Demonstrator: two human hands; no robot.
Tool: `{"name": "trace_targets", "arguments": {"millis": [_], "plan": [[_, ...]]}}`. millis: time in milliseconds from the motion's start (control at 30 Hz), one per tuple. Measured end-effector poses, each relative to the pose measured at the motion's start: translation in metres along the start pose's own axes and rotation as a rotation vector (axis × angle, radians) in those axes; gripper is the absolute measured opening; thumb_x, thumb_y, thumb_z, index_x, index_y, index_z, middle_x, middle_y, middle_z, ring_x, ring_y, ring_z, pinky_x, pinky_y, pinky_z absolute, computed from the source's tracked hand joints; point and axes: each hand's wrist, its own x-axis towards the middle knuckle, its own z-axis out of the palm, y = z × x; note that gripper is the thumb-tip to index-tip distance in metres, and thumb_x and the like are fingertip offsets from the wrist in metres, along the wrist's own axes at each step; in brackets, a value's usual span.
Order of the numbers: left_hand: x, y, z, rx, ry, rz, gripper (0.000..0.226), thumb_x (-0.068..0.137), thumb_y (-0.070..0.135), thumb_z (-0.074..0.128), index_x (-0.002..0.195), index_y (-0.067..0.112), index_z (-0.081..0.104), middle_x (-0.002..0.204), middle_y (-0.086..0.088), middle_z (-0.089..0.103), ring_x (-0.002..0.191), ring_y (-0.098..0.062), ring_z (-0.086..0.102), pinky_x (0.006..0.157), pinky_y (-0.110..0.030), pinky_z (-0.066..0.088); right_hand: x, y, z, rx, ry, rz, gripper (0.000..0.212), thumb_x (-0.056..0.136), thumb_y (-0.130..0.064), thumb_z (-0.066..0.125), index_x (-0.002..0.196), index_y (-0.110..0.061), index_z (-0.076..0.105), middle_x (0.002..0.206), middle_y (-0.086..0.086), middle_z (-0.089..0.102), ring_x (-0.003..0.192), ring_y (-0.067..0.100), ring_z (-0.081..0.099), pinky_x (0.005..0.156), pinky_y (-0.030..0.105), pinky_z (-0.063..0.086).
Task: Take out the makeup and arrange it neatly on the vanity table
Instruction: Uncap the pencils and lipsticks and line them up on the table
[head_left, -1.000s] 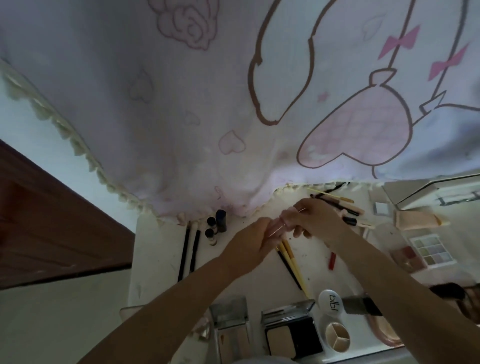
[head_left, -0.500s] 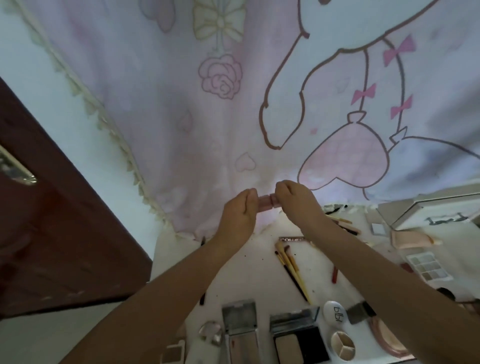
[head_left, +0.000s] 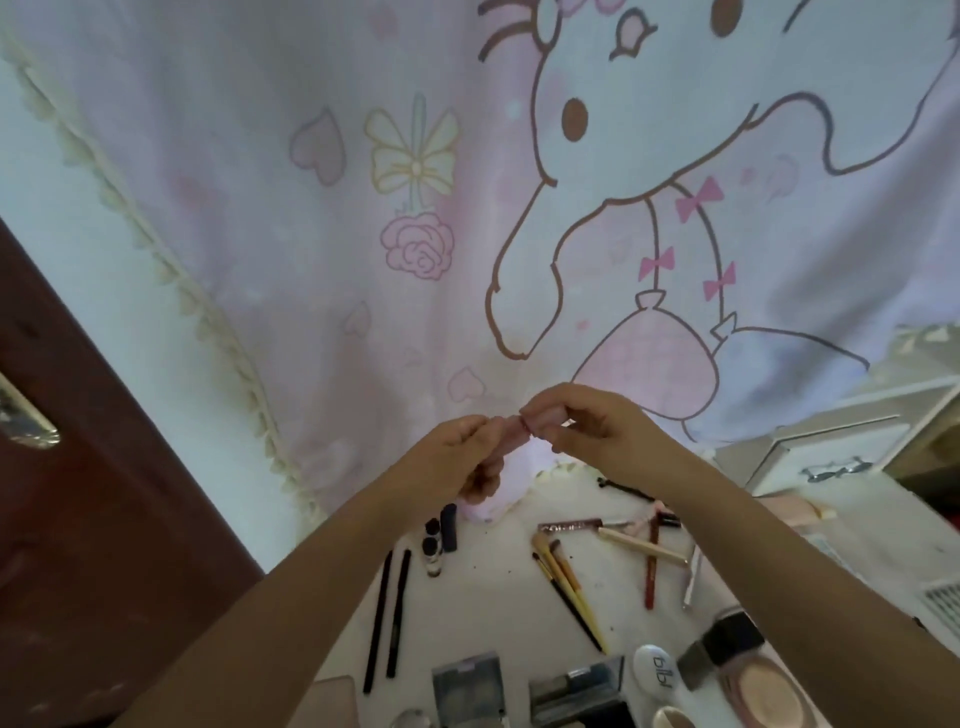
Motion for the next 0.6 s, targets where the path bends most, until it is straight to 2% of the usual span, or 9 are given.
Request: {"name": "trace_targets", "arguments": {"millis": [67,133,200,300,333,400,467,500,600], "plan": [[-0.002,0.005,-0.005,0.05,-0.086,-0.014,0.028,0.086,0.04,0.051,0.073,0.015,0.052,0.053,0.009,0.056,0.047,-0.007,0.05,0.047,-0.018,0.041,0.0,-0.002,-0.004,0.127,-0.006,0.027,0.038,0.082,0.014,0.051,0.087,-0.022,0.064,0.086,-0.011,0.064,0.079,-0.004,0.059,0.072,0.014,0.048],[-0.005,0.011,-0.012,0.092,-0.189,-0.024,0.04,0.07,0.056,0.058,0.079,0.017,0.058,0.062,0.006,0.064,0.053,-0.007,0.055,0.05,-0.016,0.044,0.0,-0.005,-0.006,0.146,-0.032,0.021,0.041,0.08,0.016,0.053,0.088,-0.022,0.065,0.088,-0.004,0.064,0.084,0.002,0.061,0.076,0.016,0.048],[-0.005,0.019,-0.016,0.153,-0.19,-0.026,0.049,0.063,0.062,0.061,0.086,0.019,0.061,0.07,0.005,0.069,0.056,-0.006,0.06,0.051,-0.015,0.046,0.001,-0.006,-0.009,0.181,-0.051,0.021,0.038,0.079,0.015,0.055,0.089,-0.021,0.066,0.093,-0.002,0.065,0.087,0.006,0.063,0.078,0.019,0.05],[-0.001,0.023,-0.013,0.323,-0.019,0.038,0.027,0.077,0.048,0.061,0.086,0.022,0.059,0.074,0.006,0.069,0.057,-0.002,0.063,0.05,-0.014,0.049,0.003,-0.012,-0.011,0.343,0.019,0.141,0.01,0.088,-0.013,0.057,0.094,-0.018,0.063,0.097,-0.001,0.066,0.084,0.013,0.067,0.07,0.025,0.055],[-0.001,0.024,-0.011,0.427,0.062,0.106,0.017,0.083,0.039,0.06,0.085,0.023,0.057,0.075,0.006,0.067,0.057,-0.001,0.063,0.052,-0.014,0.049,0.004,-0.014,-0.01,0.296,0.075,0.226,0.012,0.09,-0.029,0.054,0.096,-0.021,0.059,0.091,-0.001,0.067,0.076,0.013,0.068,0.064,0.025,0.055],[-0.004,0.025,-0.008,0.704,0.187,0.281,0.012,0.088,0.031,0.056,0.089,0.02,0.056,0.078,0.002,0.066,0.062,-0.007,0.062,0.059,-0.019,0.049,0.007,-0.022,-0.004,0.097,0.12,0.412,0.037,0.088,-0.053,0.042,0.092,-0.019,0.058,0.065,-0.003,0.066,0.049,0.009,0.061,0.047,0.019,0.049],[-0.01,0.022,-0.006,0.923,0.264,0.451,0.023,0.091,0.032,0.052,0.098,0.012,0.06,0.08,-0.006,0.065,0.068,-0.019,0.061,0.064,-0.027,0.046,0.008,-0.029,0.002,-0.073,0.139,0.472,0.052,0.089,-0.056,0.034,0.072,-0.014,0.06,0.038,-0.004,0.053,0.03,0.006,0.045,0.037,0.012,0.037],[-0.012,0.02,-0.005,0.982,0.296,0.529,0.026,0.091,0.031,0.053,0.101,0.009,0.061,0.081,-0.008,0.066,0.07,-0.022,0.06,0.065,-0.028,0.045,0.007,-0.031,0.004,-0.135,0.157,0.461,0.053,0.091,-0.052,0.035,0.064,-0.013,0.057,0.032,-0.005,0.048,0.026,0.004,0.039,0.035,0.009,0.034],[-0.017,0.015,-0.003,1.046,0.334,0.705,0.032,0.087,0.032,0.053,0.093,0.003,0.066,0.076,-0.01,0.066,0.066,-0.025,0.061,0.057,-0.031,0.047,-0.006,-0.035,0.005,-0.128,0.187,0.364,0.041,0.094,-0.038,0.041,0.069,-0.009,0.057,0.035,-0.011,0.05,0.029,0.002,0.039,0.038,0.009,0.034]]}}
